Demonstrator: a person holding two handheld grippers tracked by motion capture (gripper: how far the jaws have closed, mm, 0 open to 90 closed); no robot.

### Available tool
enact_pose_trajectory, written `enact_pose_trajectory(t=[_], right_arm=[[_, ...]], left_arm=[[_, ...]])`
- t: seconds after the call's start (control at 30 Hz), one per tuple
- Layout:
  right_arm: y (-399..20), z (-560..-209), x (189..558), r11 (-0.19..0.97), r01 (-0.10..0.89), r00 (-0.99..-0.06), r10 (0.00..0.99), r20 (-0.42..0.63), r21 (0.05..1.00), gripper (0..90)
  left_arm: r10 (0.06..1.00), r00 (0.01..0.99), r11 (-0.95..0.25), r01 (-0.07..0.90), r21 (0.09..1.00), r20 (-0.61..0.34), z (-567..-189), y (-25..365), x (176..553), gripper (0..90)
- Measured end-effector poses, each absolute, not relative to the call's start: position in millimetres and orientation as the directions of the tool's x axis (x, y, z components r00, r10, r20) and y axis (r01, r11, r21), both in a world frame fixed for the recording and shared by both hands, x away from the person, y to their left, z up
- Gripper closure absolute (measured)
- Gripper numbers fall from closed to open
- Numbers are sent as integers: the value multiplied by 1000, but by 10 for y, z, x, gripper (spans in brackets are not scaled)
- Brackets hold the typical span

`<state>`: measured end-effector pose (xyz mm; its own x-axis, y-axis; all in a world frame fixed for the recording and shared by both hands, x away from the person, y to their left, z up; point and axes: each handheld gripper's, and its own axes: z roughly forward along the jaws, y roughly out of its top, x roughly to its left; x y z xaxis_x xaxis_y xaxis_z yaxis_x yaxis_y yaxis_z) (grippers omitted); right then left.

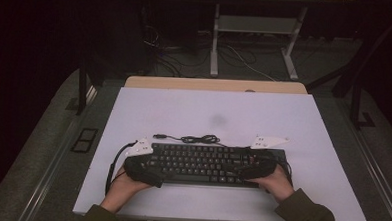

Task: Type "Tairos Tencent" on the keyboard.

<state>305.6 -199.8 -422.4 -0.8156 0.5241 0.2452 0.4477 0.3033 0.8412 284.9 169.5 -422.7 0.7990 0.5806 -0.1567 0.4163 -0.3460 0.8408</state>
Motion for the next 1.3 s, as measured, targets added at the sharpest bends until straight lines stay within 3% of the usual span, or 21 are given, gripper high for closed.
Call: enact_pose_trajectory(t=[0.1,0.5,0.93,1.3], right_arm=[[-1984,-4225,3060,305,450,-816,523,248,839,257],[-1987,-4265,3062,331,436,-840,482,247,837,603],[-1996,-4280,3047,381,430,-853,469,230,819,877],[-1996,-4303,3040,418,433,-859,459,226,798,892]], left_arm=[[578,801,-349,415,840,-155,-4230,1692,2849,0],[578,801,-347,414,841,-155,-4231,1684,2856,0],[575,804,-352,412,840,-153,-4235,1676,2867,0],[572,805,-351,411,841,-155,-4236,1665,2871,0]])
